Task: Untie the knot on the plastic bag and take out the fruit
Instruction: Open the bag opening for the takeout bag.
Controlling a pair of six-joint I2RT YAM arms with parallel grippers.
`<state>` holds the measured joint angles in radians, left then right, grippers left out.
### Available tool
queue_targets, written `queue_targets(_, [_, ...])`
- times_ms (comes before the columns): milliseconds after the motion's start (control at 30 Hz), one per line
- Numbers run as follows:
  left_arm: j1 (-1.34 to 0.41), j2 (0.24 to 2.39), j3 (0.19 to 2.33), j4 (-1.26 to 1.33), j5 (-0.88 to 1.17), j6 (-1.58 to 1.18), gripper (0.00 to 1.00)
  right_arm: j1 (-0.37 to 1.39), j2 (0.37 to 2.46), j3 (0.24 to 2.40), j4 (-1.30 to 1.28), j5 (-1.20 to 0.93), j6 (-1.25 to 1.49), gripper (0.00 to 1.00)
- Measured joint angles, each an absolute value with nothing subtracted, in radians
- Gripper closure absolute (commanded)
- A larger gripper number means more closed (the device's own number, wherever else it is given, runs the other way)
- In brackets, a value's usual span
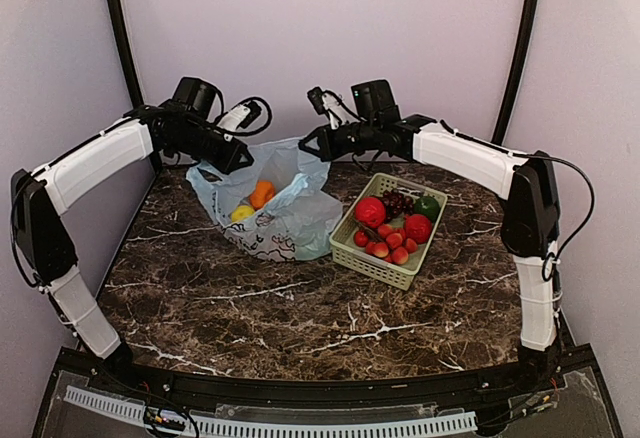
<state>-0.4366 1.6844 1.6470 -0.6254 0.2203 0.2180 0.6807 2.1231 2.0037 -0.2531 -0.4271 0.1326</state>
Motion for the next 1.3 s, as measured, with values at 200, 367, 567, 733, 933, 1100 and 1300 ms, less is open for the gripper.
queue_targets(200, [-0.437, 1.595, 1.549, -0.577, 0.238, 0.171, 0.99, 0.682, 2.078, 1.970, -0.285, -0.403, 0.109, 0.26])
queue_targets(367, [-0.437, 1.443, 1.460, -0.513, 0.283, 0.124, 0.99, 0.688, 1.945, 1.882, -0.307, -0.363, 0.089, 0.17])
queue_targets(567, [-0.437, 1.351, 1.357, -0.427, 0.362, 0.068, 0.99, 0.738, 1.769, 1.810, -0.305, -0.305, 0.070, 0.22])
queue_targets(733, [-0.437, 1.345, 1.279, -0.374, 0.420, 0.032, 0.99, 0.855, 1.730, 1.796, -0.297, -0.277, 0.041, 0.32])
queue_targets(933, [-0.437, 1.324, 1.240, -0.329, 0.443, 0.015, 0.99, 0.973, 1.816, 1.814, -0.287, -0.269, 0.065, 0.45])
queue_targets(1100, [-0.437, 1.309, 1.230, -0.309, 0.445, 0.013, 0.99, 0.979, 2.001, 1.929, -0.344, -0.205, 0.122, 0.45])
queue_targets(1300, [-0.437, 1.307, 1.213, -0.300, 0.419, -0.012, 0.99, 0.980, 2.092, 1.954, -0.444, -0.087, 0.179, 0.34])
